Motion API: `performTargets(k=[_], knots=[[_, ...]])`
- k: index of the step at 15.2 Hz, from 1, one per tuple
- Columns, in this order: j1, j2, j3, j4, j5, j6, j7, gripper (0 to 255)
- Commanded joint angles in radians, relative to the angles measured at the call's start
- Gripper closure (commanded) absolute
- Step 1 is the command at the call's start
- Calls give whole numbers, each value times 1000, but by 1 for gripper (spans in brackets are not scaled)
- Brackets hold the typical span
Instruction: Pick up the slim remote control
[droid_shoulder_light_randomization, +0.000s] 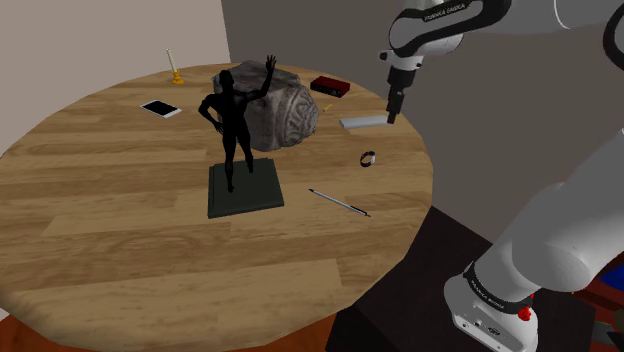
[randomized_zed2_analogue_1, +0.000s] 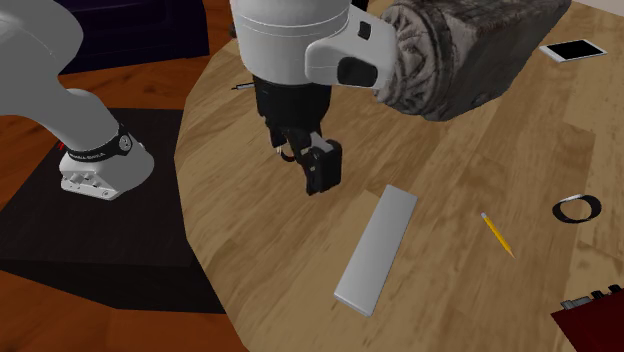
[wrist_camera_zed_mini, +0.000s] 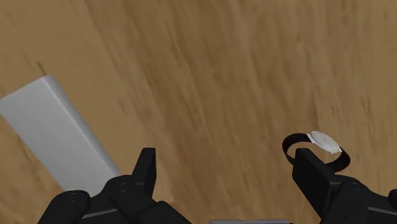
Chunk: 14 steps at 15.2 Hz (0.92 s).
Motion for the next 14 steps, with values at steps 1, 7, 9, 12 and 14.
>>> performTargets(k=[1, 7, 9, 12, 14], knots=[[-5, 87, -13, 71, 32, 12, -87, 0], [-52, 338, -2, 295, 129, 28, -297, 0], [-75, 422, 12, 383, 155, 23, -356, 0], [-99, 505, 30, 466, 177, 24, -407, 0], [-100, 515, 33, 453, 182, 46, -409, 0]])
